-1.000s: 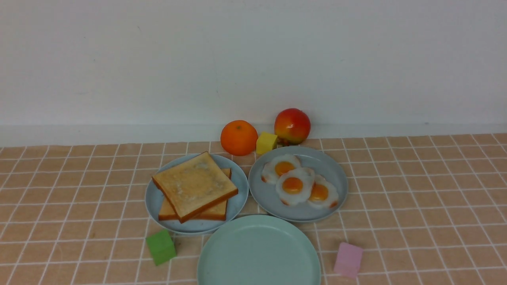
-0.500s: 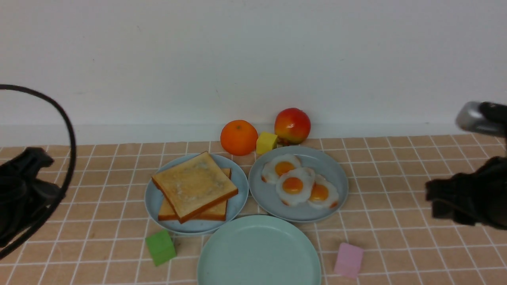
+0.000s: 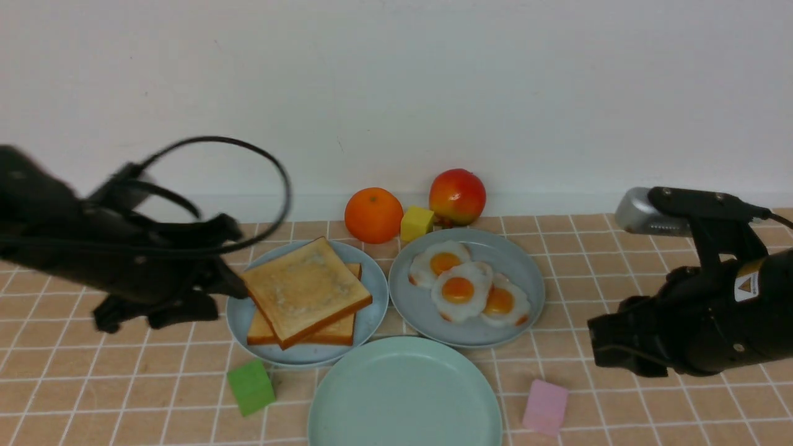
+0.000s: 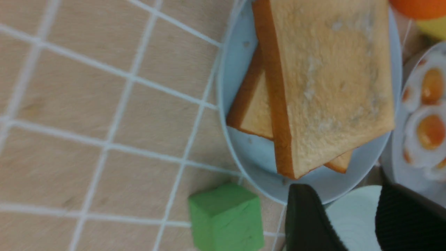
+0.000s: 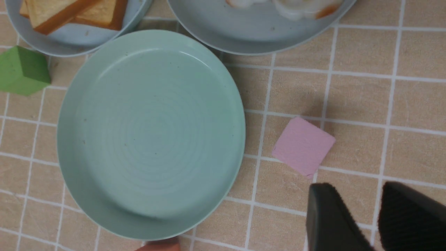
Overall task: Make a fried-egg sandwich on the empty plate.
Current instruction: Use the left arm to grab a slice of bread
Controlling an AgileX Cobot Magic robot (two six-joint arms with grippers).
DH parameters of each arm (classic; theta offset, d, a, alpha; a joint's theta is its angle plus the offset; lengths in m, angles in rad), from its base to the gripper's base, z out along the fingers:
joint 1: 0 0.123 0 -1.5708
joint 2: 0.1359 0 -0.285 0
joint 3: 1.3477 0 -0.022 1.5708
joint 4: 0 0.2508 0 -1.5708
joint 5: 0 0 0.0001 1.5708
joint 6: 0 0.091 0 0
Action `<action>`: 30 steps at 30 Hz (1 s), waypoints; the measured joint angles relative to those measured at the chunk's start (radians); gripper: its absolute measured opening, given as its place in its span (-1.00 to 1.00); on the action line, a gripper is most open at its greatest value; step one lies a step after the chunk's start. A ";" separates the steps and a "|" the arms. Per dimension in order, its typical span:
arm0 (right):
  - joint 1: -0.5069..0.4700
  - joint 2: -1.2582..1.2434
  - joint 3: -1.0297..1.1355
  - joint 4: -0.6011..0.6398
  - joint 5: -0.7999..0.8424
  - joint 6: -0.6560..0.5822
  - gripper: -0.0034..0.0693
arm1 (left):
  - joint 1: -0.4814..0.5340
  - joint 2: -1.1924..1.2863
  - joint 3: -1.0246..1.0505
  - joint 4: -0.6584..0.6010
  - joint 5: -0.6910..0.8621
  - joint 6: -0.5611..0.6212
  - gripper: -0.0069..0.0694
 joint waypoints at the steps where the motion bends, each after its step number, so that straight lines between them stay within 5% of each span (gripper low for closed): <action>1: 0.000 0.000 0.000 0.000 0.003 0.000 -0.25 | -0.035 0.048 -0.038 0.042 -0.006 -0.032 0.05; 7: 0.000 0.000 0.000 0.000 0.027 -0.001 -0.25 | -0.085 0.216 -0.159 0.190 -0.008 -0.208 0.09; 12: 0.000 0.000 0.000 -0.001 0.040 -0.001 -0.25 | -0.086 0.298 -0.179 0.184 -0.051 -0.228 0.02; 24: 0.000 0.000 0.000 -0.001 0.074 -0.001 -0.25 | -0.090 0.283 -0.188 0.178 -0.030 -0.182 -0.77; 30: 0.000 0.000 0.000 -0.001 0.077 -0.001 -0.25 | -0.098 0.150 -0.182 0.158 0.062 -0.111 -0.81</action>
